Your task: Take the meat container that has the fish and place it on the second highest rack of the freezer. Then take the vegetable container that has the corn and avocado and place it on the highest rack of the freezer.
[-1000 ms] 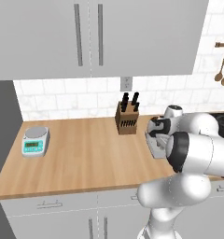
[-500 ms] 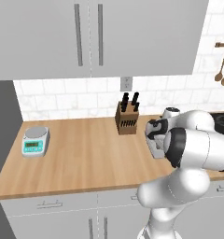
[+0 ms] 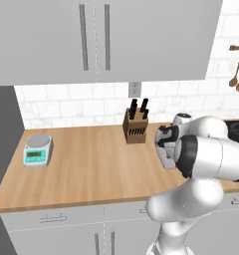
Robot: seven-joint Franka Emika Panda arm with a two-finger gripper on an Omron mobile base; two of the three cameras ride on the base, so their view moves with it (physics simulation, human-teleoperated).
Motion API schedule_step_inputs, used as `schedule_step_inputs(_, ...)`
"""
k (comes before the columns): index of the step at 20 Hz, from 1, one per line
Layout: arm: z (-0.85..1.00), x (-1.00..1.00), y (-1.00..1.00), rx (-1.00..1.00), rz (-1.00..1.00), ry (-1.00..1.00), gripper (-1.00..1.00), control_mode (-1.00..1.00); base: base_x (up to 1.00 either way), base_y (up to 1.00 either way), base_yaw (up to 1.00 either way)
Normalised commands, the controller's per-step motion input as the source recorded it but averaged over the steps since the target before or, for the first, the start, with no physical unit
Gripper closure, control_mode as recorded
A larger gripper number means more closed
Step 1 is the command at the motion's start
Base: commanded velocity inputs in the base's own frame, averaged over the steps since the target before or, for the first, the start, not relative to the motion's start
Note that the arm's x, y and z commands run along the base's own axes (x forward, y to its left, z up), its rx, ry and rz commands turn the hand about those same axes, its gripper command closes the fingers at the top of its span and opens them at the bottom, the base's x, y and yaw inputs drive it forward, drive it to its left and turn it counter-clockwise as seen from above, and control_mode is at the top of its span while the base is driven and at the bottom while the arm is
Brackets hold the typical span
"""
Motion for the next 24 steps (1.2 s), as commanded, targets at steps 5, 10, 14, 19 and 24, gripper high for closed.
schedule_step_inputs(5,0.17,-0.54,0.00,0.00,-0.01,-0.12,1.00,-1.00,0.00,0.00,0.00)
schedule_step_inputs(10,0.95,-0.69,0.30,0.00,-0.08,-0.11,1.00,-1.00,0.00,0.00,0.00)
schedule_step_inputs(14,0.96,-0.89,0.69,0.00,-0.02,0.00,1.00,-1.00,0.00,0.00,0.00)
schedule_step_inputs(19,0.00,0.00,0.00,0.00,0.00,0.00,1.00,1.00,-1.00,0.96,0.08)
schedule_step_inputs(24,0.00,0.00,0.00,0.00,0.00,0.00,1.00,1.00,-1.00,1.00,0.22)
